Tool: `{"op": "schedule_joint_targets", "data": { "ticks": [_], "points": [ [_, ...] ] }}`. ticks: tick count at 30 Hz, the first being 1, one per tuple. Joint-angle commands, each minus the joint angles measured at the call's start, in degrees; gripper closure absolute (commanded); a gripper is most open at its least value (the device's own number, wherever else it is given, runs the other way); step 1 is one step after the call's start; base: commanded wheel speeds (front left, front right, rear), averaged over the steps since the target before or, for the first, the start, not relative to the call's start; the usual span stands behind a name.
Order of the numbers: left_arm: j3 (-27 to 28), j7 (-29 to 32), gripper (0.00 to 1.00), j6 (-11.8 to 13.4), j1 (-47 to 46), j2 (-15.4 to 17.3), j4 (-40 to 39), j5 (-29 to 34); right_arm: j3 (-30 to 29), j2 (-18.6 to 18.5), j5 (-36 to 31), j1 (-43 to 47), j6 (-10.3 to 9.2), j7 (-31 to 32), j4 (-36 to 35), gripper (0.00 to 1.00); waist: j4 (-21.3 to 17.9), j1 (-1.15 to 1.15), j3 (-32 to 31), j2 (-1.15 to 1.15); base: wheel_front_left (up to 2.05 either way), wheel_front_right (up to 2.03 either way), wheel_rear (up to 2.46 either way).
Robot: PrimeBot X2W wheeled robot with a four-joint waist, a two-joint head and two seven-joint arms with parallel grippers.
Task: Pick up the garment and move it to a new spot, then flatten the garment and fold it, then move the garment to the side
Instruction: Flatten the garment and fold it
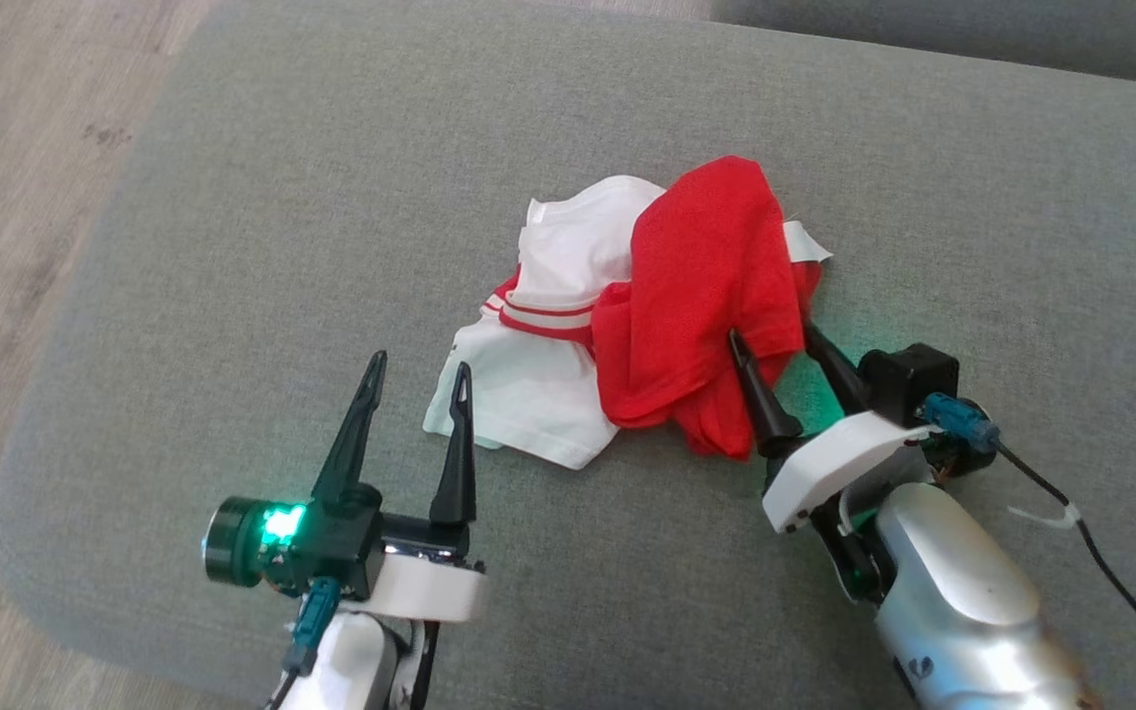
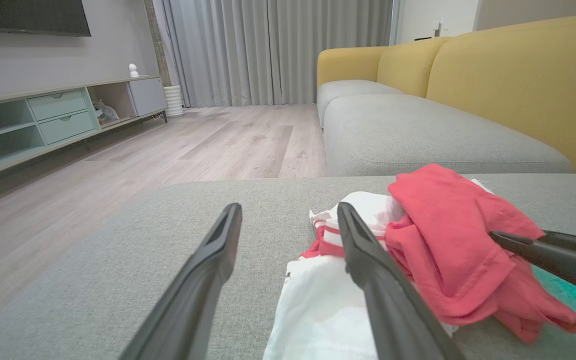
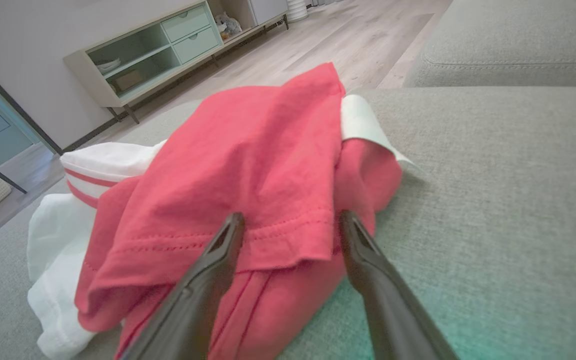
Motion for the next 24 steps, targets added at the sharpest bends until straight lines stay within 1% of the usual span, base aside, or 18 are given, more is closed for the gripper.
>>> {"op": "schedule_joint_targets", "data": {
  "ticks": [1,2,5,10,14,16,19,24],
  "points": [
    [1.9,-0.4,0.00,0.0,-2.1,0.1,-1.7,0.6,1.7,0.3,0.8,-1.8,-0.04,-0.9,-0.9,0.62,-0.1,-0.01,0.0,0.00,0.00,0.00,0.00],
    [2.0,-0.4,0.00,0.0,-2.1,0.1,-1.6,0.7,2.1,0.3,1.1,-1.9,-0.04,-1.2,-0.5,1.00,-0.2,-0.01,0.0,0.00,0.00,0.00,0.00],
    [2.2,-0.4,0.00,-0.2,-2.2,0.0,-1.1,0.8,3.0,0.3,2.0,-2.4,-0.04,-2.1,-0.2,1.00,-0.8,-0.01,-0.5,0.00,0.00,0.00,0.00],
    [2.5,-0.4,0.00,-0.5,-1.8,-0.1,-0.5,1.0,2.6,0.3,2.3,-2.6,-0.04,-2.9,-1.0,1.00,-2.3,-0.01,-1.8,0.00,0.00,0.00,0.00],
    [3.1,-0.4,0.00,-0.7,-1.2,-0.1,-0.1,1.1,0.4,0.3,1.3,-2.1,-0.04,-3.3,-3.5,1.00,-4.2,-0.01,-3.5,0.00,0.00,0.00,0.00],
    [3.3,-0.4,0.00,-0.8,-0.8,-0.2,-0.1,1.1,-1.2,-0.3,1.1,-1.9,-0.04,-3.1,-5.2,1.00,-5.1,-0.01,-4.3,0.00,0.00,0.00,0.00],
    [3.4,-0.4,0.00,-1.0,-0.2,-0.2,-0.1,1.1,-3.3,-3.5,0.7,-2.1,-0.04,-1.5,-8.7,1.00,-6.3,-0.01,-5.2,0.00,0.00,0.00,0.00],
    [3.7,-0.4,0.00,-0.9,-0.1,-0.3,-1.1,1.3,-7.9,-11.7,-1.5,-3.2,-0.04,3.8,-13.7,1.00,-7.4,-0.01,-5.2,0.00,0.00,0.00,0.00]
  ]
}}
